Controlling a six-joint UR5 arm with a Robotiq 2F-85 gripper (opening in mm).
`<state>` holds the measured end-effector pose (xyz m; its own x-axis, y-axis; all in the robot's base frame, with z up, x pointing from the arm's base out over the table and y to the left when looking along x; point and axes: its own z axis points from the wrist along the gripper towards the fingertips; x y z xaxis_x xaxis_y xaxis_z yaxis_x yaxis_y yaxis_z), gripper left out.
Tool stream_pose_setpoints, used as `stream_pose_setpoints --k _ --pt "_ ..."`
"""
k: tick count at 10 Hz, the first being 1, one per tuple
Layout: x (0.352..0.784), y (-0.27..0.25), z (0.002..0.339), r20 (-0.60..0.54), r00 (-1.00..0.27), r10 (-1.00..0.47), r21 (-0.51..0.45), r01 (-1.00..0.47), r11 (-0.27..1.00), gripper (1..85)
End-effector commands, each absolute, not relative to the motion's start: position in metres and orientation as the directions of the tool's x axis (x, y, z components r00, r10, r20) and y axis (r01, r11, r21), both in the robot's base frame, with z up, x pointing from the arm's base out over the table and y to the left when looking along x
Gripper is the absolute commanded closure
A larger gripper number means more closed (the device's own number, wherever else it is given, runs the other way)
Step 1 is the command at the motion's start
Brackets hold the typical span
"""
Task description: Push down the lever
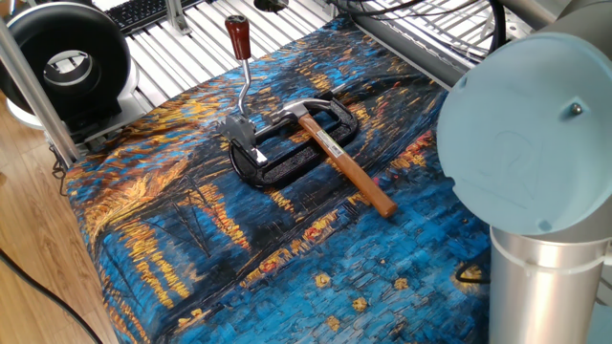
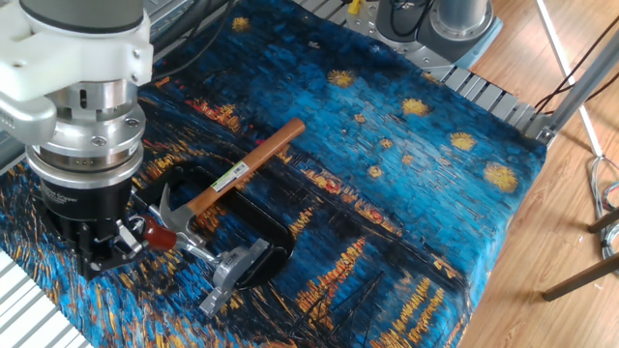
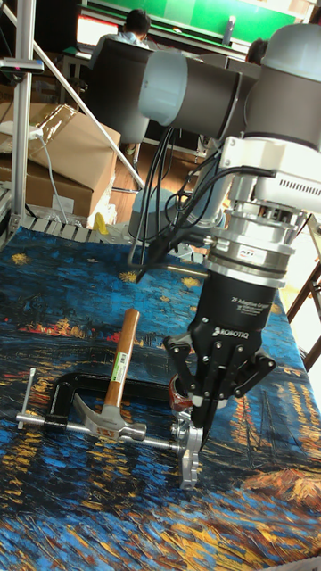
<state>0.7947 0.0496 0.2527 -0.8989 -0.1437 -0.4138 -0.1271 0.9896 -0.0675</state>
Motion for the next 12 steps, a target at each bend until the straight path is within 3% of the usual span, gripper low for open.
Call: stream_pose_setpoints --k 1,4,12 --pt "0.787 0.045 0.244 -0.397 -0.909 -0.127 -0.035 -0.123 0.992 70.3" --pt "0.779 0.045 0.229 -0.364 -0.927 -0.084 -0.001 -0.089 0.996 64.3" --pt "0.755 0.038 0.226 -0.276 -0.959 -0.057 -0.012 -0.056 0.998 64.3"
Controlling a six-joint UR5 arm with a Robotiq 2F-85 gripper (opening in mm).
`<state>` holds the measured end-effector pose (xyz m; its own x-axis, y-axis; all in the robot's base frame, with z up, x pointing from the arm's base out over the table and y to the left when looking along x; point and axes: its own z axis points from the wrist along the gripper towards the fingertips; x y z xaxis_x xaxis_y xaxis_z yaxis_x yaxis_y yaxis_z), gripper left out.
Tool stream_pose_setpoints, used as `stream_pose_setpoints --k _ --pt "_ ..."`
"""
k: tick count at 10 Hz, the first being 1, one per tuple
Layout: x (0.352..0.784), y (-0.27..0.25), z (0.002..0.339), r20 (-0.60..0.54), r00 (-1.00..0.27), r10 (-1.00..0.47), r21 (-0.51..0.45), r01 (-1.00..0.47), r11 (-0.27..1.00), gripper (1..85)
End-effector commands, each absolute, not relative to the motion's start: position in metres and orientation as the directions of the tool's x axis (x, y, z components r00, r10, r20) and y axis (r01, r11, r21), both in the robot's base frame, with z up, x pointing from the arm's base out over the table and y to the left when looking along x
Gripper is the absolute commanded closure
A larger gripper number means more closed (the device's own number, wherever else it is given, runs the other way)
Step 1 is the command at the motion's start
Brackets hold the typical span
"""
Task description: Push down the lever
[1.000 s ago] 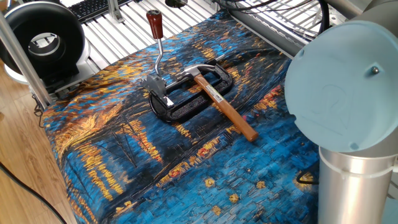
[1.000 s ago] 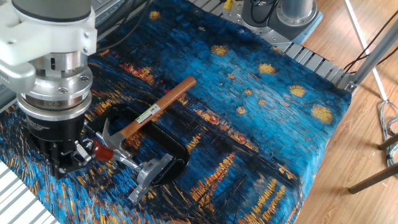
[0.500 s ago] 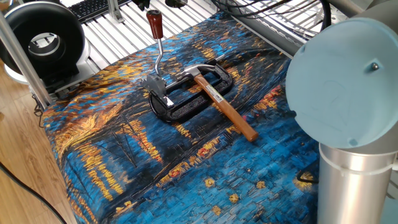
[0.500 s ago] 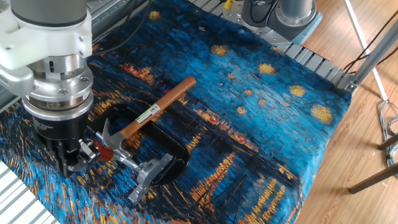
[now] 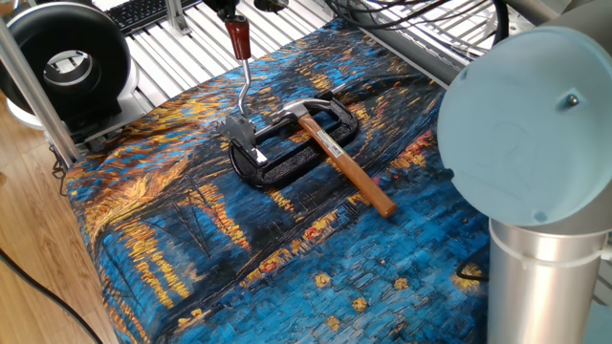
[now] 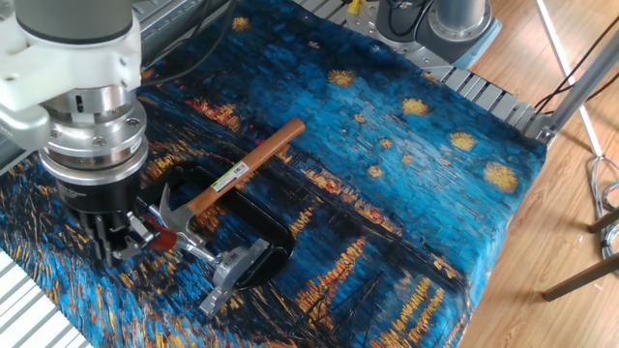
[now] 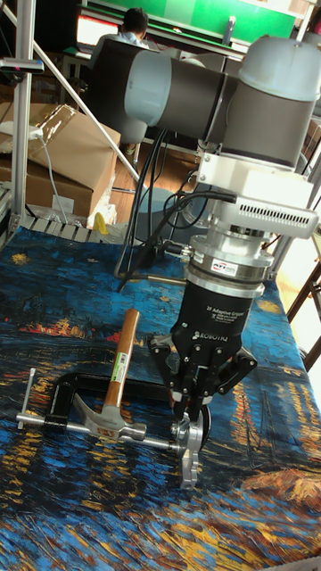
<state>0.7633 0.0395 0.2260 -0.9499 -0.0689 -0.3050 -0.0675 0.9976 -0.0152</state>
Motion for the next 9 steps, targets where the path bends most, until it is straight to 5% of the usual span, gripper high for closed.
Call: stream_pose_setpoints --k 1,4,9 --pt "0.749 0.040 0.223 -0.245 -0.969 -0.036 -0.006 -0.036 0.999 64.3" --pt "0.741 0.052 0.225 -0.192 -0.981 -0.004 -0.007 -0.002 1.000 64.7" --pt "0.765 0.062 0.218 -0.262 -0.965 -0.004 0.034 -0.013 0.999 64.7"
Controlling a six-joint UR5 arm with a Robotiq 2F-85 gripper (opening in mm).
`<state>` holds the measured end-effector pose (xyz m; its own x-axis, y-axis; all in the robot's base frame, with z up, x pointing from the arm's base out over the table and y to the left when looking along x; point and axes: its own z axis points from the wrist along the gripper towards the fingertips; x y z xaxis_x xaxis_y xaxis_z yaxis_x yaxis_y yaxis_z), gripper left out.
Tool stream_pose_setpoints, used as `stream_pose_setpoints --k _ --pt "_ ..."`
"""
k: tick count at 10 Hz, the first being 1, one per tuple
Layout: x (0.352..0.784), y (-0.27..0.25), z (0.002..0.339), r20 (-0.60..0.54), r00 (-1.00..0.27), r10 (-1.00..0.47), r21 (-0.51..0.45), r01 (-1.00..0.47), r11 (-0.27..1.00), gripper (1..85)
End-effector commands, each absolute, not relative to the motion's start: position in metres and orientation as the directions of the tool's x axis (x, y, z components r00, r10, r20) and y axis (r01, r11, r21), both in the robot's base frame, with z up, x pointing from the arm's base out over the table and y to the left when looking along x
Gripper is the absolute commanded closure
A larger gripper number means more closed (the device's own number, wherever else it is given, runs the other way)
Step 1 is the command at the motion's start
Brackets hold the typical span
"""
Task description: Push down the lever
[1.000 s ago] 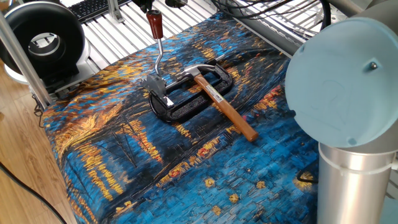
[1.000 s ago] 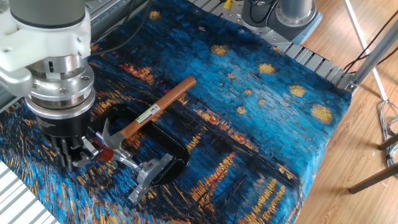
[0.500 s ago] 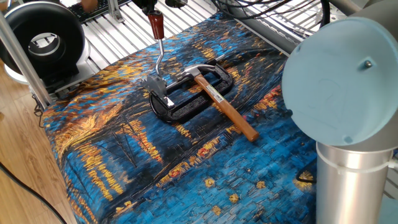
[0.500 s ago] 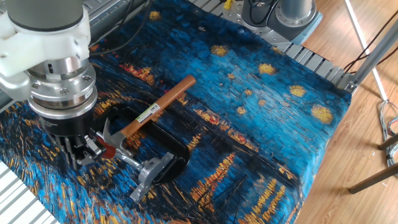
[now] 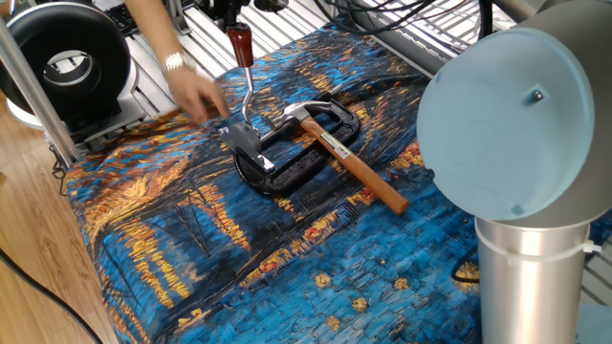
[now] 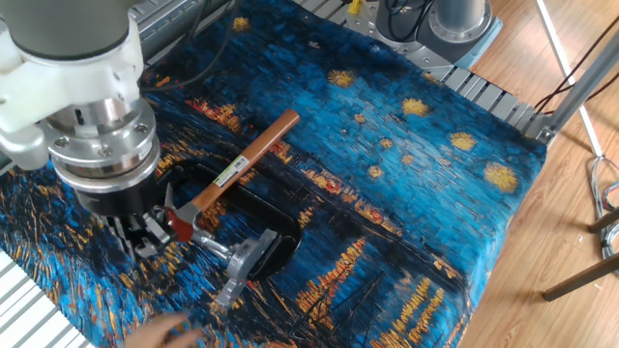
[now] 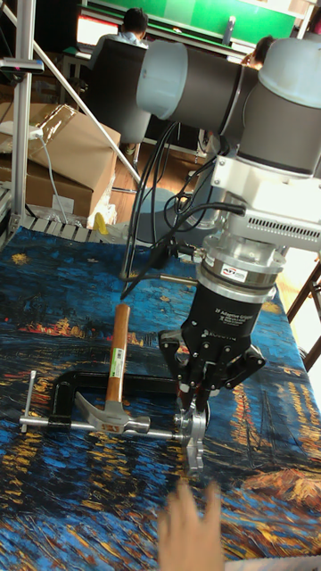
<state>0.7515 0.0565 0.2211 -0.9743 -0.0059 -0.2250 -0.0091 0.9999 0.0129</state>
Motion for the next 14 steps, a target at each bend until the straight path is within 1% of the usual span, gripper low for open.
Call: stream_pose_setpoints --k 1,3,5,6,9,10,11,14 --pt "0.773 0.064 0.213 -0.286 -0.958 -0.018 0.033 -0.028 0.999 64.7" --pt "0.774 0.069 0.209 -0.288 -0.957 -0.020 0.045 -0.034 0.998 64.7" --pt "0.775 0.062 0.210 -0.292 -0.956 -0.027 0.024 -0.036 0.999 65.0" --pt "0.771 0.060 0.212 -0.283 -0.959 -0.026 0.029 -0.036 0.999 65.0" --pt "0.751 0.054 0.219 -0.228 -0.973 -0.027 0.028 -0.034 0.999 65.7" --pt "0.744 0.043 0.219 -0.214 -0.976 -0.046 0.007 -0.049 0.999 66.0" --pt "0.741 0.038 0.218 -0.215 -0.975 -0.053 0.009 -0.057 0.998 66.0" --pt "0.731 0.044 0.219 -0.173 -0.985 -0.028 0.023 -0.032 0.999 66.0"
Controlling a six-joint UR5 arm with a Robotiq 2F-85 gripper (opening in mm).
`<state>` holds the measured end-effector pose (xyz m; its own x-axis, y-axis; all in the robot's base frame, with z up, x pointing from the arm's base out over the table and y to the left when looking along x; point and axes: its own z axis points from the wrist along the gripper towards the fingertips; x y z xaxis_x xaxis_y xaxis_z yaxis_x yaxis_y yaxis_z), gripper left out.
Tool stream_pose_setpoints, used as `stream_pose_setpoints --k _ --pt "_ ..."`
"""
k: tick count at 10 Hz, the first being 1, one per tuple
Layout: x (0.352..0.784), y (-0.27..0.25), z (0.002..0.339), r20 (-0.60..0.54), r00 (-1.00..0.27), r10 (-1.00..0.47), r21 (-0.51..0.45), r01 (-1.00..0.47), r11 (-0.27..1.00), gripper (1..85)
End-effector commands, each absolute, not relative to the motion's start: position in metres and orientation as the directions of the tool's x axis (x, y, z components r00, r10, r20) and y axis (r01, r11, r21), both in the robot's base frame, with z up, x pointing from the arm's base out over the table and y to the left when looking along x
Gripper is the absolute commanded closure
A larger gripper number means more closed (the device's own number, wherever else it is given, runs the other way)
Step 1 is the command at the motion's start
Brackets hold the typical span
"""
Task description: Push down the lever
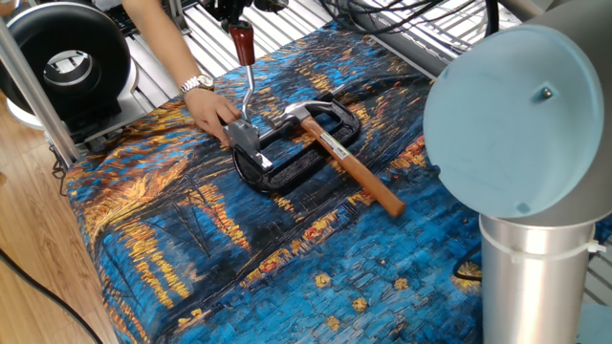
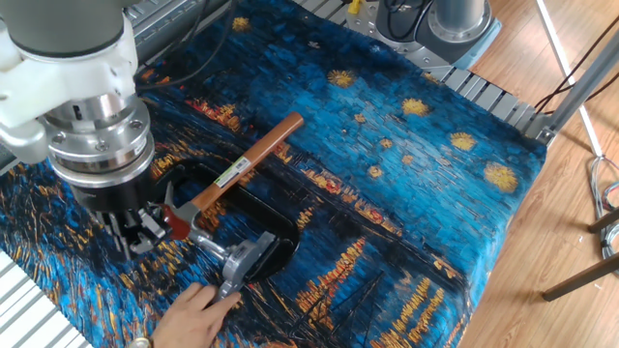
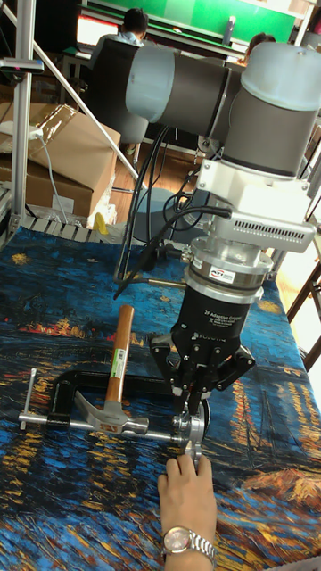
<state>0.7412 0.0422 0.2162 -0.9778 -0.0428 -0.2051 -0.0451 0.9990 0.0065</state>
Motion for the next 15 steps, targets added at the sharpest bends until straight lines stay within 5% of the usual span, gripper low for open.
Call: stream_pose_setpoints --k 1,15 --pt "0.726 0.050 0.224 -0.148 -0.989 -0.016 0.024 -0.020 1.000 66.0" --pt "0.672 0.038 0.235 0.027 -0.993 -0.112 -0.010 -0.112 0.994 69.0"
